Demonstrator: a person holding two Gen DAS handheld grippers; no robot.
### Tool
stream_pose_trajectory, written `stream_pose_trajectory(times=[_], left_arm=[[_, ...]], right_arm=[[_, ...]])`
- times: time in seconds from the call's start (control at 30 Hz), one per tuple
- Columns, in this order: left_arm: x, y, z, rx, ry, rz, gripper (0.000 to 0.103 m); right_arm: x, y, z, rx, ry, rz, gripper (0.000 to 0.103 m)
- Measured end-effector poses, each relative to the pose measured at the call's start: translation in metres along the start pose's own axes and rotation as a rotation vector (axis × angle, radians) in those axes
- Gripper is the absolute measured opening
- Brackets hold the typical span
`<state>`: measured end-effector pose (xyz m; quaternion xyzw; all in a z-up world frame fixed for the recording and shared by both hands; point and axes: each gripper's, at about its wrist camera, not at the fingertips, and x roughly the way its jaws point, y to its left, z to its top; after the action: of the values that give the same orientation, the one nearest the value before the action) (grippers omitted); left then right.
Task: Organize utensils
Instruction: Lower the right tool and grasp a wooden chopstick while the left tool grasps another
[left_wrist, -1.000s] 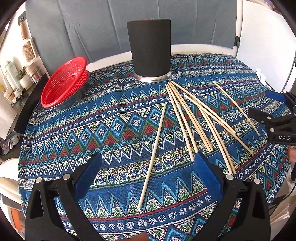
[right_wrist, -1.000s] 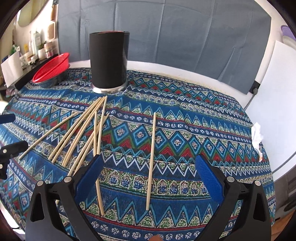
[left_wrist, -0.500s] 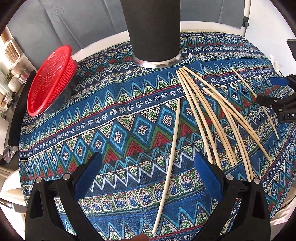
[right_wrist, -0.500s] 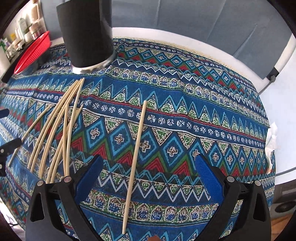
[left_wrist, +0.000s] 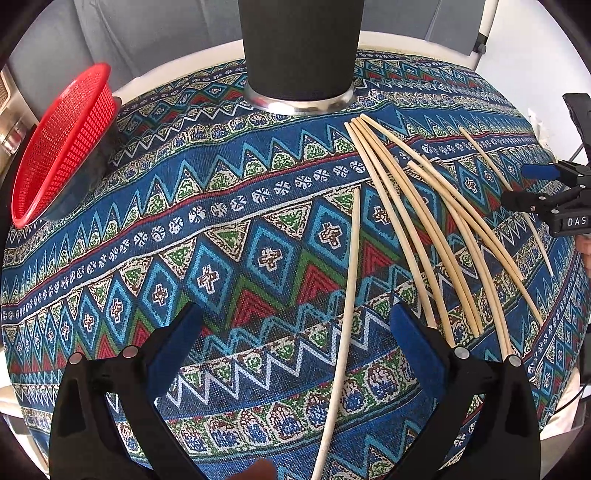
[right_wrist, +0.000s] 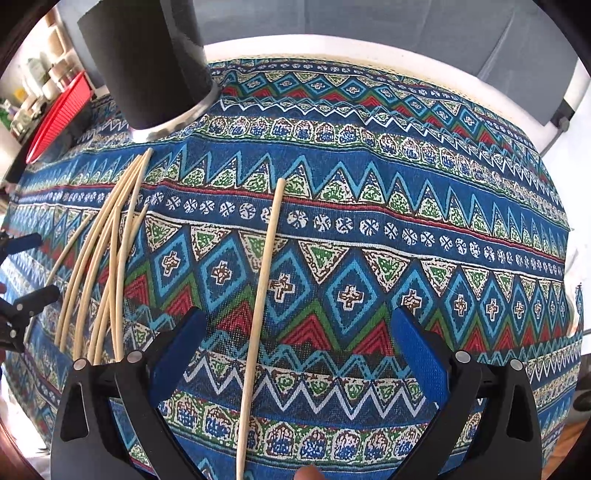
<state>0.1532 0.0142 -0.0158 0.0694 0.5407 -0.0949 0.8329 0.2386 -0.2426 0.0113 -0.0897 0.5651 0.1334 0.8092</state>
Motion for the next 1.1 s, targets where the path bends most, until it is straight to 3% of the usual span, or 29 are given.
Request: stream_pose_trajectory(times=[0.33,0.43,0.5,0.53,0.57,0.6,0.63,0.67,0.7,0.8,0.9,0.97,1.1], left_arm=[[0.001,-0.002,0.000,0.070,-0.023,-0.024,0.098],[-0.003,-0.003,-0.001,0.081,-0.030,-0.040,0.086],[-0.007,-0.001,-0.001,0.071,-0.022,-0.041,0.075],[-0.008,0.000,-0.001,0.071,-0.017,-0.041,0.072],[-0.009,0.001,-0.001,0.069,-0.014,-0.041,0.066],[-0.010,0.003,-0.002,0.067,-0.012,-0.039,0.058],[-0.011,0.004,-0.002,0.071,-0.009,-0.040,0.053],[-0.013,0.007,-0.004,0.074,-0.009,-0.048,0.042],[-0.014,0.010,-0.005,0.071,-0.012,-0.046,0.032],[-0.016,0.023,-0.009,0.042,-0.017,-0.055,0.009],[-0.019,0.039,-0.015,-0.013,-0.011,-0.073,0.005],[-0.022,0.044,-0.021,-0.008,-0.022,-0.038,0.005],[-0.029,0.057,-0.033,-0.054,-0.028,-0.031,0.005]], right_arm=[[0.006,-0.002,0.014,-0.040,0.094,0.015,0.096],[0.007,-0.001,0.014,-0.044,0.089,0.009,0.094],[0.004,-0.001,0.010,-0.035,0.080,0.006,0.089],[0.002,-0.002,0.009,-0.036,0.075,0.008,0.078],[-0.002,-0.003,0.008,-0.039,0.065,0.009,0.060],[-0.004,-0.005,0.008,-0.040,0.059,0.012,0.051],[-0.006,-0.008,0.009,-0.041,0.054,0.013,0.035],[-0.008,-0.012,0.008,-0.034,0.048,0.017,0.020],[-0.009,-0.017,0.008,-0.028,0.041,0.015,0.015],[-0.010,-0.030,0.006,-0.013,0.044,0.051,0.007],[-0.013,-0.043,0.001,0.019,0.046,0.074,0.005],[-0.016,-0.050,-0.003,0.048,0.040,0.122,0.004],[-0.033,-0.061,-0.009,0.094,-0.039,0.200,0.005]])
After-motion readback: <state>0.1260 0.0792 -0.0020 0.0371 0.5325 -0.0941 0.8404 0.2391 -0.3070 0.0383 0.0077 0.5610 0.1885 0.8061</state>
